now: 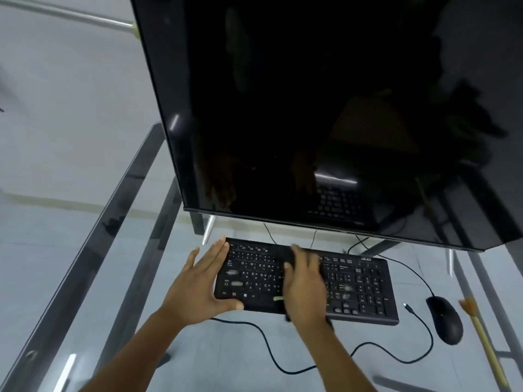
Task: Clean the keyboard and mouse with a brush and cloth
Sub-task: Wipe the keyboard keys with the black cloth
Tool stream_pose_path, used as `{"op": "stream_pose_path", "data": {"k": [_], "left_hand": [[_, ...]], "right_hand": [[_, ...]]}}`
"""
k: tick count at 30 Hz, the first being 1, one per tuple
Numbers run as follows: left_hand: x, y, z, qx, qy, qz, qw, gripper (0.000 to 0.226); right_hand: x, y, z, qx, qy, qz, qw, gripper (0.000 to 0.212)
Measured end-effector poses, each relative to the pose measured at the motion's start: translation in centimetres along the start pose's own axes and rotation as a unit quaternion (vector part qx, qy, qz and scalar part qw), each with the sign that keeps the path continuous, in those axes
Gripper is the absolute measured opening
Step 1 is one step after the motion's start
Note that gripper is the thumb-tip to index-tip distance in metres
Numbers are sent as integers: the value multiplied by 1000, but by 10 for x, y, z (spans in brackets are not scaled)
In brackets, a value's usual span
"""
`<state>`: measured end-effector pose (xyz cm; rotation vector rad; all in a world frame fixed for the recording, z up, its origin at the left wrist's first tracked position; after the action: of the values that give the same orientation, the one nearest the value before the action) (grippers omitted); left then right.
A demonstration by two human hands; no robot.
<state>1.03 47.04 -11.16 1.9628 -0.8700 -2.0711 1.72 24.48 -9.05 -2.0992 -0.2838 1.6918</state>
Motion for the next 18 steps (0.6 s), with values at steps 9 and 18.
{"op": "stream_pose_path", "data": {"k": [9, 18], "left_hand": [[-1, -3, 0, 0, 9, 12, 1000, 121], [2, -5, 0, 3, 12, 2, 1000, 121]], "right_hand": [[-15, 14, -1, -29, -43, -20, 998, 28], [15, -27, 25, -136, -85, -51, 986, 31]]}}
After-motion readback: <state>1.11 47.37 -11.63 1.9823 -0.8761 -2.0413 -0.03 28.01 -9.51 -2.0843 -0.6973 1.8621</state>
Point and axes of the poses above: each hand's wrist, its own z-axis away from the middle knuckle, its own x-axis out of the palm, y = z × x, the point moved 1 cm from there along -z, towards the middle knuckle, and after that the axes turned 6 degrees about y, right-handed, at the moved point
